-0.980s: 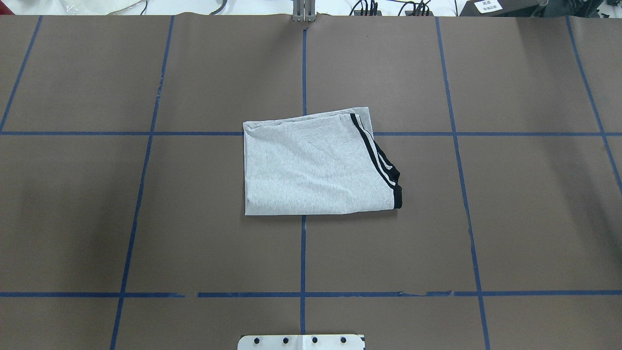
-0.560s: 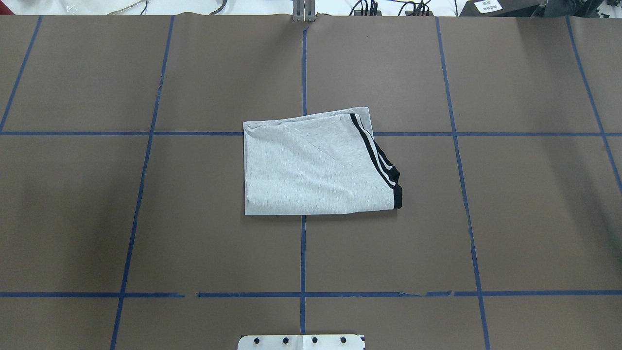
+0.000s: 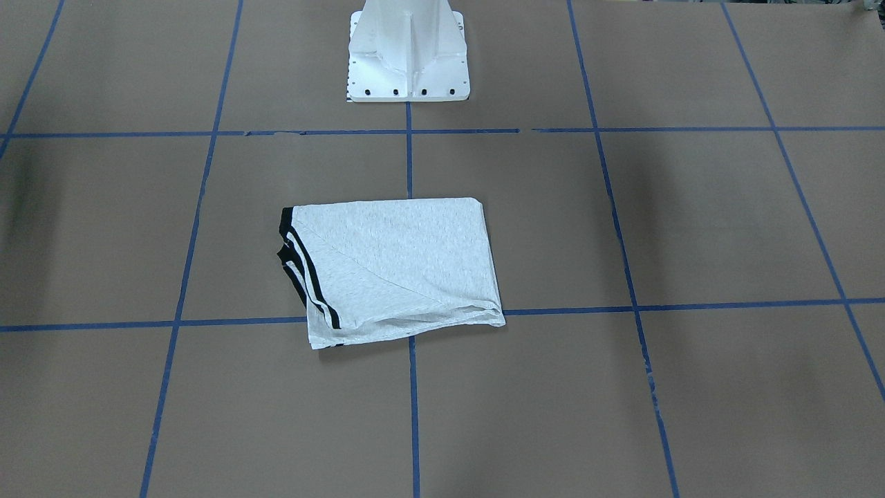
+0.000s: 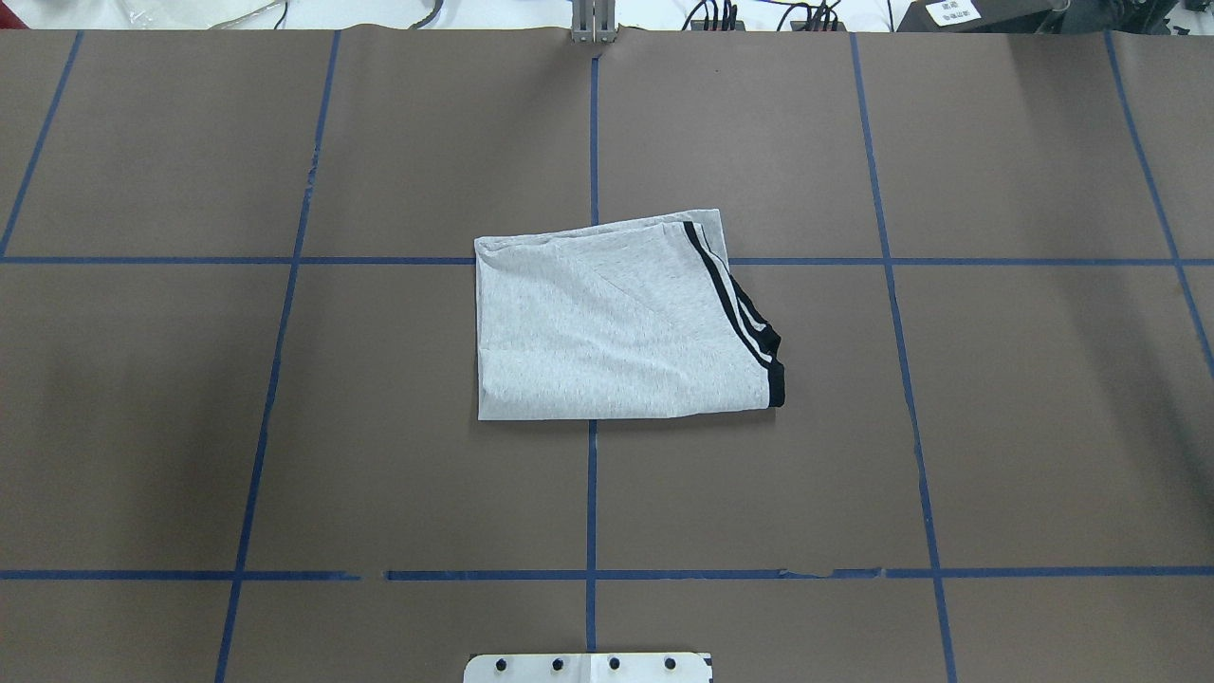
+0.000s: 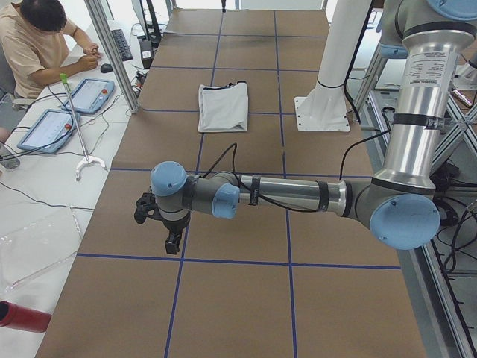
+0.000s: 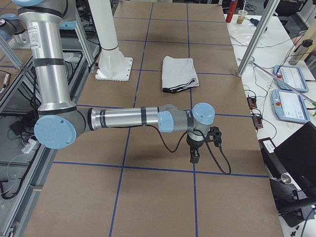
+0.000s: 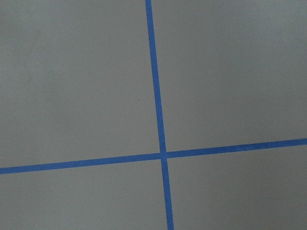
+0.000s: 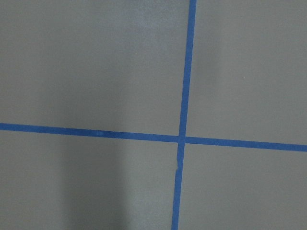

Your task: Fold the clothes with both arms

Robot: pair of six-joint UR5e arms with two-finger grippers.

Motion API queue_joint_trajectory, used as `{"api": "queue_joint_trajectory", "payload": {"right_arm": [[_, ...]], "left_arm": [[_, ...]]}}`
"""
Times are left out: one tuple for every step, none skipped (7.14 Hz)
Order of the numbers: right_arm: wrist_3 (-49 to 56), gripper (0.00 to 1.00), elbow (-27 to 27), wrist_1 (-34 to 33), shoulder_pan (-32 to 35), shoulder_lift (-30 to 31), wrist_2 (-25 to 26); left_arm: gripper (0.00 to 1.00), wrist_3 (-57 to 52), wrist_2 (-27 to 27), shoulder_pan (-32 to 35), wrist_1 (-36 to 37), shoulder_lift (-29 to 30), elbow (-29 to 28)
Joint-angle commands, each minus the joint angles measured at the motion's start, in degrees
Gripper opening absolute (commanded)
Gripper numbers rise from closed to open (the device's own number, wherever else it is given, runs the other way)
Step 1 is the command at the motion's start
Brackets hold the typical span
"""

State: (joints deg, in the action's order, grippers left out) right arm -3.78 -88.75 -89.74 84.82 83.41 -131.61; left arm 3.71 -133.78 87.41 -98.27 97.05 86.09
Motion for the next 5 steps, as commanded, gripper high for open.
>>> {"api": "queue_joint_trajectory", "payload": {"right_arm": [[0.0, 1.0, 0.07, 0.0, 0.0, 0.0, -0.06], [0.0, 1.0, 0.07, 0.0, 0.0, 0.0, -0.05], [0.0, 1.0, 0.16, 0.0, 0.0, 0.0, -0.05], [0.0, 1.0, 0.16, 0.0, 0.0, -0.09, -0.05], [0.0, 1.0, 0.16, 0.0, 0.0, -0.09, -0.05]], "left_arm": [[1.0, -0.01, -0.08, -0.05, 0.01, 0.07, -0.14], [1.0, -0.01, -0.16, -0.05, 0.01, 0.07, -0.05], [1.0, -0.01, -0.17, -0.05, 0.01, 0.07, 0.13], [1.0, -0.01, -0.17, -0.05, 0.01, 0.07, 0.21], [1.0, -0.1, -0.17, -0.05, 0.01, 0.07, 0.3]]}}
